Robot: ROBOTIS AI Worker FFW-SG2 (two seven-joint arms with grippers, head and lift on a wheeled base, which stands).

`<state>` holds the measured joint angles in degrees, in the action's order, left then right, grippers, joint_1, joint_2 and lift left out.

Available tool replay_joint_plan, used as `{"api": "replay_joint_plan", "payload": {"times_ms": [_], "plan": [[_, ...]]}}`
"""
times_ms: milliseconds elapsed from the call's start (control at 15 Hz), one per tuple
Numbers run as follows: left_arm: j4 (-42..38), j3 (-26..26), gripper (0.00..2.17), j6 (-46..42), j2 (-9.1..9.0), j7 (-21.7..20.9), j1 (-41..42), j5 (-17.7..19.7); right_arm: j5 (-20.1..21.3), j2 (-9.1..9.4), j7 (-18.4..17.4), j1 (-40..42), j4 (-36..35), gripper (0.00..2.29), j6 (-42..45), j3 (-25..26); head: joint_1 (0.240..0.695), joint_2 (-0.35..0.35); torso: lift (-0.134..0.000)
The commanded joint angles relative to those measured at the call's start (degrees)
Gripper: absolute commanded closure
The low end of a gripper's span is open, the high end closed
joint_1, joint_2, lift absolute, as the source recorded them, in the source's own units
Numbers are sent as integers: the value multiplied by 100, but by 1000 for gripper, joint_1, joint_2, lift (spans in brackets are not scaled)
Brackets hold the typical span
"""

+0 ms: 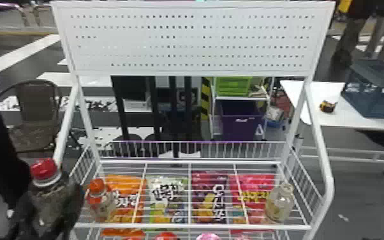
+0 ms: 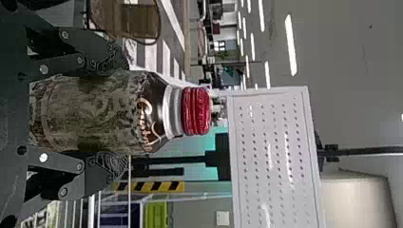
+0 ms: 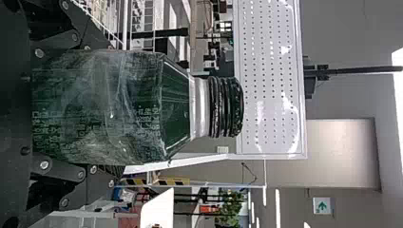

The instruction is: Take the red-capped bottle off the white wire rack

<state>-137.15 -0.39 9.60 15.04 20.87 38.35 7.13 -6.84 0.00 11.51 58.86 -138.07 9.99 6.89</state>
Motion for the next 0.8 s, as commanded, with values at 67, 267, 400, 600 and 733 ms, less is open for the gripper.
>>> {"api": "replay_joint_plan", "payload": {"times_ms": [67, 267, 400, 600, 733], "plan": [[215, 320, 2101, -208, -116, -118, 76, 122, -19, 5, 1, 46, -1, 1133, 24, -3, 499, 0, 0], [189, 294, 2098, -225, -169, -127, 76, 131, 16, 5, 1, 46, -45, 1133, 24, -12, 499, 0, 0], [233, 267, 2084, -225, -177, -127, 58, 140, -1, 5, 1, 55, -45, 1133, 24, -12, 499, 0, 0], [207, 267, 2084, -243, -186, -127, 67, 148, -28, 5, 1, 55, -36, 1133, 24, -3, 499, 0, 0], [198, 267, 2084, -261, -195, -127, 67, 148, -28, 5, 1, 55, -36, 1133, 42, -3, 499, 0, 0]]}}
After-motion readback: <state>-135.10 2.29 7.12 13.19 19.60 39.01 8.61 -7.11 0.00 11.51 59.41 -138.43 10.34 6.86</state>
